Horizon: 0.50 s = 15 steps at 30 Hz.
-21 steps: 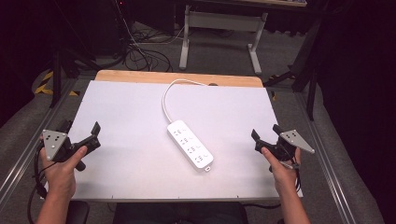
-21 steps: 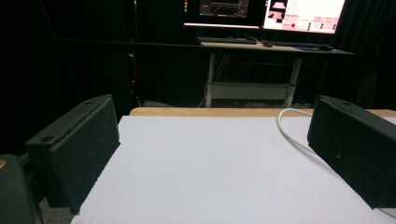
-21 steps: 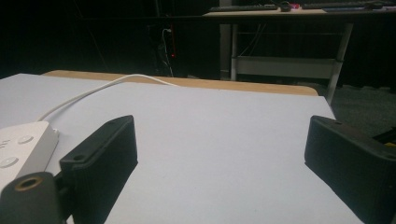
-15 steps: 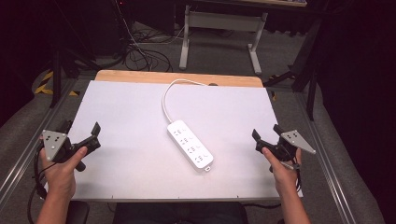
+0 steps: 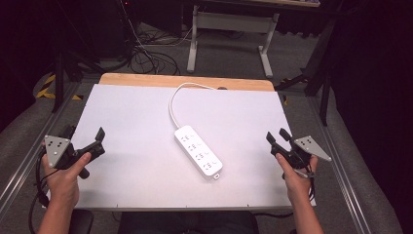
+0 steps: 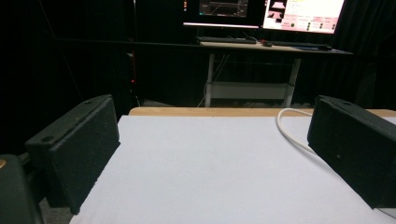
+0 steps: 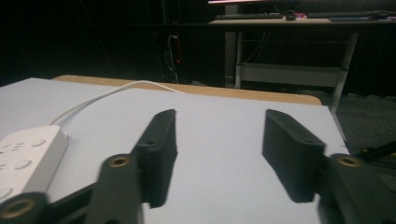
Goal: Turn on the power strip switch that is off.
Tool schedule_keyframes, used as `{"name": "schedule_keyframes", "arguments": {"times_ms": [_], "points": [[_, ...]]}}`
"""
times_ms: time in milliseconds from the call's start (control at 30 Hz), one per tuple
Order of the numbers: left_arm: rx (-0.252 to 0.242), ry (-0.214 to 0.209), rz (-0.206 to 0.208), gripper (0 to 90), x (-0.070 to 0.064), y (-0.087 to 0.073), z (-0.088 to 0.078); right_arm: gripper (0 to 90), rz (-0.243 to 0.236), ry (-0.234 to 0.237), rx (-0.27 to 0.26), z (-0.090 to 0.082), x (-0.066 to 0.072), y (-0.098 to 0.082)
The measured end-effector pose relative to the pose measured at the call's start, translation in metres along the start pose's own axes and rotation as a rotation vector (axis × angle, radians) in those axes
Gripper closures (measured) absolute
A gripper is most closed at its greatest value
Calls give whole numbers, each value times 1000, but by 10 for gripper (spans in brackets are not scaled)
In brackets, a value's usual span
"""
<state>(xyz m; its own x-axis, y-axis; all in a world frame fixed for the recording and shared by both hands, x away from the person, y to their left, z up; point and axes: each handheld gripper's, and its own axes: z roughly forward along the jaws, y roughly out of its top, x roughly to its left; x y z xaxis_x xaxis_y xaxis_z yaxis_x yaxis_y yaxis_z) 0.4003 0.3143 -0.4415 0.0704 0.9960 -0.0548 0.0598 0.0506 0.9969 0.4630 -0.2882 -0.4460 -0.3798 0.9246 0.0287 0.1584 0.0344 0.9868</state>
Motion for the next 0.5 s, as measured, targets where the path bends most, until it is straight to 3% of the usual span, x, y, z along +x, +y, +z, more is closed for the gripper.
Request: {"name": "schedule_keyframes", "arguments": {"times_ms": [33, 67, 200, 233, 267, 300, 500], "points": [[-1, 1, 0, 28, 0, 0, 0, 576, -3, 10, 1, -1, 0, 0], [-1, 1, 0, 28, 0, 0, 0, 576, -3, 10, 1, -1, 0, 0], [-2, -2, 4, 28, -1, 0, 0, 751, -9, 27, 11, -3, 1, 2], [-2, -2, 4, 28, -1, 0, 0, 751, -9, 27, 11, -3, 1, 2], [-2, -3, 4, 28, -1, 0, 0, 853, -9, 40, 11, -5, 2, 3], [-2, -3, 6, 28, -1, 0, 1, 884, -11, 45, 11, -6, 2, 4], [1, -3, 4, 28, -1, 0, 1, 900, -5, 64, 43, -9, 2, 6]]}}
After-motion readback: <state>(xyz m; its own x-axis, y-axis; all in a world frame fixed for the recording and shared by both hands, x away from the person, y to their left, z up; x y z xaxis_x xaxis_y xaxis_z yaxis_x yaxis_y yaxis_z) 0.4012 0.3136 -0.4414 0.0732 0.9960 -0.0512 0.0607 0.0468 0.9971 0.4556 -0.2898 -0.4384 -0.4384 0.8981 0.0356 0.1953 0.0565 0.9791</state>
